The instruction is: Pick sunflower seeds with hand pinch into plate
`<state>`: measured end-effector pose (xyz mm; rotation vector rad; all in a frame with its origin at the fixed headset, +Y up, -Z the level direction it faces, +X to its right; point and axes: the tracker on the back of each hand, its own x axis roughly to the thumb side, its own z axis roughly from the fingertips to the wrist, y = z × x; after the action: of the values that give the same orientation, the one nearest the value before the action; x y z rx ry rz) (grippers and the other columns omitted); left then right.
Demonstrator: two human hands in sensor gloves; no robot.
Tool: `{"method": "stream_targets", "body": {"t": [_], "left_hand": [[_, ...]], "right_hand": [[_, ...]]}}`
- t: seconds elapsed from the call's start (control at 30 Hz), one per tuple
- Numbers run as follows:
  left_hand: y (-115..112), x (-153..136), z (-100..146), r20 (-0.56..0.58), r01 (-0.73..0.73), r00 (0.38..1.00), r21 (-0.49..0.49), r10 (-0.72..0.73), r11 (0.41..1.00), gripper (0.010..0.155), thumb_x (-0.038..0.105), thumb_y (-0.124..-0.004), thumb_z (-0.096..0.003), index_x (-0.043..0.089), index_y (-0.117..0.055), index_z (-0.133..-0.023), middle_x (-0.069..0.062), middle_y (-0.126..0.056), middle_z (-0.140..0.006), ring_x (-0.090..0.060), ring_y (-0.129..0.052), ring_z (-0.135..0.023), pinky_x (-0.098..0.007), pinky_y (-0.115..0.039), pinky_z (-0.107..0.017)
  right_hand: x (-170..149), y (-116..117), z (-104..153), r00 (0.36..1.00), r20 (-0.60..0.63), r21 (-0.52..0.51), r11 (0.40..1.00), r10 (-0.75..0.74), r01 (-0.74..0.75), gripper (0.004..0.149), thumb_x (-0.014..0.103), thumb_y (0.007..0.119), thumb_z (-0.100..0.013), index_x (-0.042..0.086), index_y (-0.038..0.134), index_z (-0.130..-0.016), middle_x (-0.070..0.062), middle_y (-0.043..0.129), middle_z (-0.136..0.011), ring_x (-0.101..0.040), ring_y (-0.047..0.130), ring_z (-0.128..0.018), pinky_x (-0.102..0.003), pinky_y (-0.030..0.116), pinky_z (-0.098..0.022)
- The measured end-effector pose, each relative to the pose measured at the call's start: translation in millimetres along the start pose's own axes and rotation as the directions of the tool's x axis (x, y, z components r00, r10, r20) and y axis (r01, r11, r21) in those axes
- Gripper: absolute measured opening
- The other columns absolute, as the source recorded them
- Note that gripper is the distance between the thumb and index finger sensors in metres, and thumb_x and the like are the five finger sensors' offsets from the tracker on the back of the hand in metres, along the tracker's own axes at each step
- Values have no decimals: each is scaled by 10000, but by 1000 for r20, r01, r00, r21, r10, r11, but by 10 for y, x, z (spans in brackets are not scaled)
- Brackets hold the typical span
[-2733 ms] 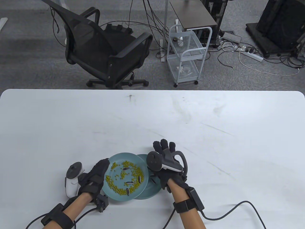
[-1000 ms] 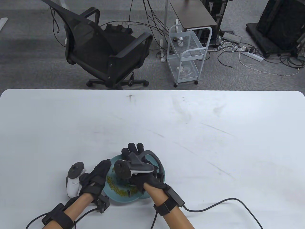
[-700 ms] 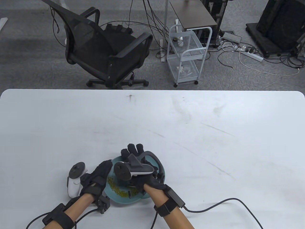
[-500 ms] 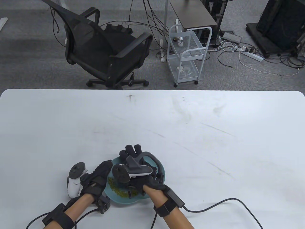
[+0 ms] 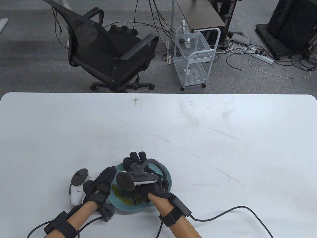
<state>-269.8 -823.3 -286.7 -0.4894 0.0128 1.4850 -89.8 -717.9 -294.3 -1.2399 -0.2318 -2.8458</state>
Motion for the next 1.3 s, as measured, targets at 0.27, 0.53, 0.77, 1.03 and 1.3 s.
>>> {"method": "stream_targets", "body": {"t": [0.27,0.53,0.77,1.03,1.3], "left_hand": [[8,-1,-6,7,-14,1000,-16,14,1000,495,525,-563,-623,251,-517,-1032,-58,-895,-779,-214,-1047,-410,-373,-862,-356],[55,7,8,26,-20,999,15,19,1000,487,534,-563,-629,274,-521,-1038,-48,-901,-776,-200,-1051,-407,-361,-867,-352],[140,12,20,40,-44,998,55,41,998,479,550,-576,-633,307,-540,-1044,-43,-916,-762,-196,-1055,-396,-358,-871,-342],[146,6,15,33,-58,998,43,57,997,484,549,-572,-633,291,-539,-1042,-47,-915,-758,-198,-1054,-395,-359,-870,-341],[168,13,18,44,-58,997,49,55,997,492,545,-566,-635,260,-535,-1035,-49,-913,-753,-194,-1054,-389,-355,-871,-333]], "right_hand": [[-96,-109,71,998,-4,-36,998,-59,59,361,197,872,-572,-52,861,-834,-349,440,-1143,-671,295,-1007,-821,250,-643],[-473,-414,376,981,-84,-189,970,-172,154,363,204,876,-576,-48,862,-837,-352,434,-1146,-677,287,-1005,-823,246,-643],[-914,-309,585,940,-206,-225,948,-273,227,367,214,878,-584,-53,863,-836,-363,426,-1144,-683,279,-999,-823,244,-640],[-1068,153,469,904,-263,-99,942,-337,322,360,217,868,-588,-49,864,-831,-377,421,-1135,-694,284,-983,-820,251,-631],[-954,431,342,898,-249,7,927,-362,375,354,213,857,-594,-51,864,-831,-399,351,-1135,-708,194,-962,-809,200,-620]]}}
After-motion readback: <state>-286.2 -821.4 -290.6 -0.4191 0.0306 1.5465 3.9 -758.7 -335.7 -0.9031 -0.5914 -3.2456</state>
